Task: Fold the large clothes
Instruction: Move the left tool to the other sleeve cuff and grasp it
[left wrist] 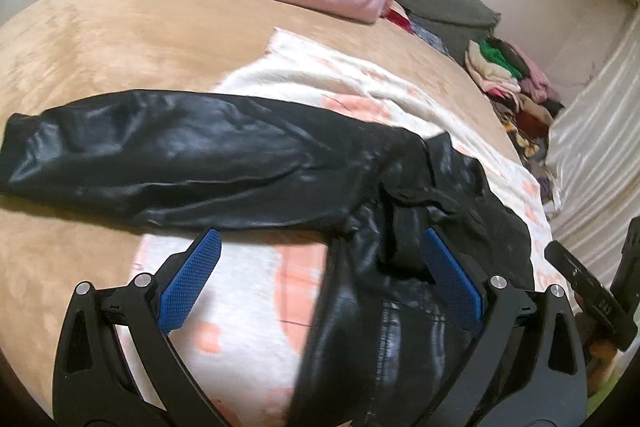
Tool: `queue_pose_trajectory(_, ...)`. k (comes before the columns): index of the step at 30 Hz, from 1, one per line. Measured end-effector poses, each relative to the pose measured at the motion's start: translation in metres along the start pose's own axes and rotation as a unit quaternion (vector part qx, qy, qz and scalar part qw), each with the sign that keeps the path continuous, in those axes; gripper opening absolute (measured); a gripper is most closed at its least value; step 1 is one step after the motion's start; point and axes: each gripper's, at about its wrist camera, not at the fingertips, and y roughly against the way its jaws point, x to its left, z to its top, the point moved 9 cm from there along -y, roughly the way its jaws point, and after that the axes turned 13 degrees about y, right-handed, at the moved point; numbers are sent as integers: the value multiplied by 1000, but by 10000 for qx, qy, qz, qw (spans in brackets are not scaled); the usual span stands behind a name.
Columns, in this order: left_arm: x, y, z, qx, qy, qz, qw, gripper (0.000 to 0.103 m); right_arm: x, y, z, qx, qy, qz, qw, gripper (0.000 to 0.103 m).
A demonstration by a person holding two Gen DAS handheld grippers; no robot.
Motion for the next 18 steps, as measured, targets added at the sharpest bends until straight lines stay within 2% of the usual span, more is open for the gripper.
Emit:
queue_pose_trajectory(10,38,14,18,-316,229,371,9986,94,49,-10,19,-160,313,361,9987,99)
queue_pose_trajectory(12,45,16,22,-378,290,441,9979,94,55,-14,21,-124,371,288,9988,99)
queue_pose_trajectory(18,75,21,34,-560,590,671,9944,94,82,-25,29,-74,548,481,9973,99)
